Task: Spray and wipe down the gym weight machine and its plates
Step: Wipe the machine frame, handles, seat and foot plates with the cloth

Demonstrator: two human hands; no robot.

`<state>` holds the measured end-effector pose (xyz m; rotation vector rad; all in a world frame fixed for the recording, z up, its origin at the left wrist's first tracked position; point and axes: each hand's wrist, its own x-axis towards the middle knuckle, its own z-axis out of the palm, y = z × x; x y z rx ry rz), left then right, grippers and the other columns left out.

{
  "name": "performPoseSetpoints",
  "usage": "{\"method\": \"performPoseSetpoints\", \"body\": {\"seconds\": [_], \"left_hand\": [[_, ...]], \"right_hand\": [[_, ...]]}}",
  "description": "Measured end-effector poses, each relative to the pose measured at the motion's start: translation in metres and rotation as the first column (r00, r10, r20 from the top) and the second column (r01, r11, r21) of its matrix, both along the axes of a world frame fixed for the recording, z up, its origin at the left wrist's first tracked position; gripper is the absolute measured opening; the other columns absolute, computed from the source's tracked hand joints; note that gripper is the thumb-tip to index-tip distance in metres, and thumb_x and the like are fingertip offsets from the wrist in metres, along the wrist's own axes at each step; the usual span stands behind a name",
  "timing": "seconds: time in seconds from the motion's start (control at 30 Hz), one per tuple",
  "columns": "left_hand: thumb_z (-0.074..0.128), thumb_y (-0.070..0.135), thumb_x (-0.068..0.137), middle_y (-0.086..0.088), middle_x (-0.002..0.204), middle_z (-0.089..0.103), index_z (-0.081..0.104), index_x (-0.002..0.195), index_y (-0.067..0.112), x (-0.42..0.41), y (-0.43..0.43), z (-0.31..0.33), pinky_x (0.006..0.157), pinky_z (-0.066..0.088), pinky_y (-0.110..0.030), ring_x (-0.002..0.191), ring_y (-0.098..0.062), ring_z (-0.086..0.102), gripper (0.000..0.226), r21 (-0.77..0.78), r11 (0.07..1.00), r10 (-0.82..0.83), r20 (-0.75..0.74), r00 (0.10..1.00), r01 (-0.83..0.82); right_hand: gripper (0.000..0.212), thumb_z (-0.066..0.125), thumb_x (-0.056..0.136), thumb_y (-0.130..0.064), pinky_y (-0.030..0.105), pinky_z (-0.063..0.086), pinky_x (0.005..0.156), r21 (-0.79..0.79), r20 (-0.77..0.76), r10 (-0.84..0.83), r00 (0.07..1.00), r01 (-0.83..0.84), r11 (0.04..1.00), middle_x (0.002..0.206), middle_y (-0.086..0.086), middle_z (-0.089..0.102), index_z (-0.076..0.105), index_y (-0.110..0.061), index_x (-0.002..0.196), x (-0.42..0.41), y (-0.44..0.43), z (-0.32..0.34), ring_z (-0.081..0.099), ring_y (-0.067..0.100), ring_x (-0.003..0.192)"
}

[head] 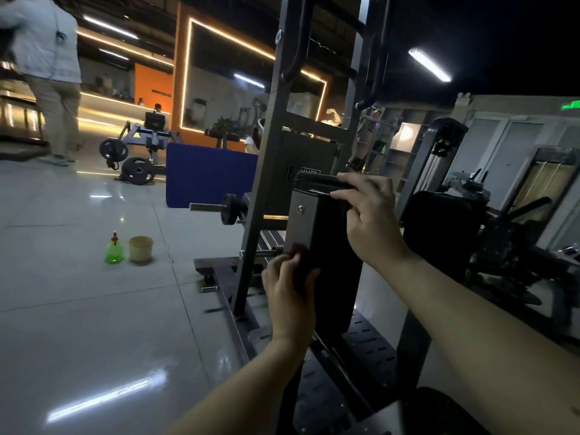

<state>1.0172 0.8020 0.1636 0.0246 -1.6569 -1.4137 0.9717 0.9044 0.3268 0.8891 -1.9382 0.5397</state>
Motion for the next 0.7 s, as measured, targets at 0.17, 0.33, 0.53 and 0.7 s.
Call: {"method": "performPoseSetpoints", "body": {"seconds": [0.17, 0.33, 0.53, 0.7], "left_hand": [[0.061, 0.010, 0.098, 0.016, 0.137, 0.037, 0.048, 0.146, 0.034, 0.013, 0.003, -0.019, 0.114, 0.033, -0.024, 0.133, -0.007, 0.034, 0.055, -0.036, 0.997, -0.064, 0.040, 0.997, 0.065], [0.071, 0.010, 0.093, 0.004, 0.127, 0.051, 0.065, 0.128, 0.018, -0.011, -0.009, 0.054, 0.104, 0.050, -0.033, 0.121, -0.015, 0.052, 0.037, 0.020, 1.000, 0.006, -0.075, 0.997, -0.005], [0.080, 0.014, 0.086, 0.008, 0.119, 0.053, 0.067, 0.119, 0.016, 0.001, -0.002, -0.014, 0.101, 0.052, -0.034, 0.115, -0.016, 0.055, 0.036, -0.062, 0.991, 0.114, -0.041, 0.993, -0.116], [0.082, 0.013, 0.083, 0.007, 0.117, 0.053, 0.066, 0.115, 0.017, 0.029, 0.020, -0.131, 0.095, 0.055, -0.046, 0.109, -0.017, 0.057, 0.036, 0.046, 0.995, 0.081, 0.228, 0.970, -0.094]], "right_hand": [[0.042, 0.046, 0.088, 0.004, 0.045, 0.037, 0.110, 0.002, -0.014, -0.007, 1.000, 0.007, 1.000, 0.134, 0.000, 0.064, 0.078, -0.012, 0.109, -0.003, 0.001, 0.000, 0.045, 0.028, 0.123], [0.046, 0.045, 0.084, 0.000, 0.051, 0.037, 0.108, -0.025, -0.041, -0.053, 0.998, 0.052, 0.998, 0.140, 0.000, 0.060, 0.075, -0.015, 0.116, 0.000, -0.006, -0.006, 0.043, 0.030, 0.130], [0.049, 0.055, 0.080, -0.001, 0.054, 0.031, 0.108, 0.096, -0.117, -0.159, 0.980, 0.171, 0.981, 0.158, 0.006, 0.043, 0.069, -0.015, 0.125, 0.008, -0.007, -0.033, 0.024, 0.032, 0.152], [0.050, 0.056, 0.083, -0.009, 0.056, 0.025, 0.111, 0.169, -0.177, -0.308, 0.935, 0.337, 0.926, 0.160, 0.002, 0.041, 0.065, -0.016, 0.132, 0.014, -0.010, -0.052, 0.010, 0.033, 0.157]]}}
